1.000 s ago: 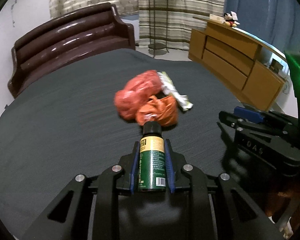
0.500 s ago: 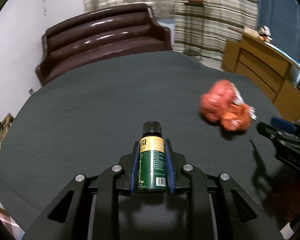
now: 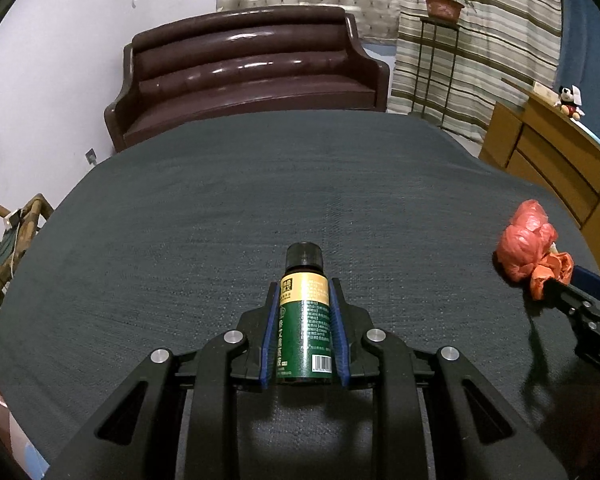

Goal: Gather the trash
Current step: 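Grasp the orange plastic bag with the right gripper while the left gripper holds the spray can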

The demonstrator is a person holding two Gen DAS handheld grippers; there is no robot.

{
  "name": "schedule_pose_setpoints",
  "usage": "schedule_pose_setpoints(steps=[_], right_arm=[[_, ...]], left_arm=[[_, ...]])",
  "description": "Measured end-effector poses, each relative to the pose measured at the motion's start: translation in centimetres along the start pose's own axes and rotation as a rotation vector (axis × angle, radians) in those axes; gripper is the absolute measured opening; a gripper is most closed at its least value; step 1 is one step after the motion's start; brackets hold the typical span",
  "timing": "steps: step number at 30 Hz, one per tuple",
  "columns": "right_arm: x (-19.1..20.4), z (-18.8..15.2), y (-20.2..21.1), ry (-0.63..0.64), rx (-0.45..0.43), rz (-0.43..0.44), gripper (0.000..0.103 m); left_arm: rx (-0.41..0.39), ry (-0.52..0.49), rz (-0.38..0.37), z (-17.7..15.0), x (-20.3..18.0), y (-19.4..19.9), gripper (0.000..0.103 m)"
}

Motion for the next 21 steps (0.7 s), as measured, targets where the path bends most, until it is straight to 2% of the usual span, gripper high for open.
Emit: schedule_pose_setpoints(steps=[7,13,21], right_arm=[[0.9,0.3,-0.6,0.040,0.005,-0.032,0.058],[1.3,-0.2,-0.5,0.062,-0.010,-0.058,0.051],[1.2,-0.9,0.0,0.055,-0.013,-0.048,0.049]], left_arm=[[0.007,0.006,-0.018,-0.1,0.5,-0.5,0.025],[0.018,0.009,-0.024,-0.2,1.1,-0.6,0.025],[0.020,0.002,-0.024,-0.1,0.8,-0.6,0.025]])
Point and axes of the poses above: each gripper's, at about its wrist camera, not at the fingertips, and y roughly against the way its jaws point, x to its left, z to its top, the point moved 4 cm from there along -y, roughly the way its jaws point, and after that the axes turned 8 degrees about -z, right-handed, at the moved point
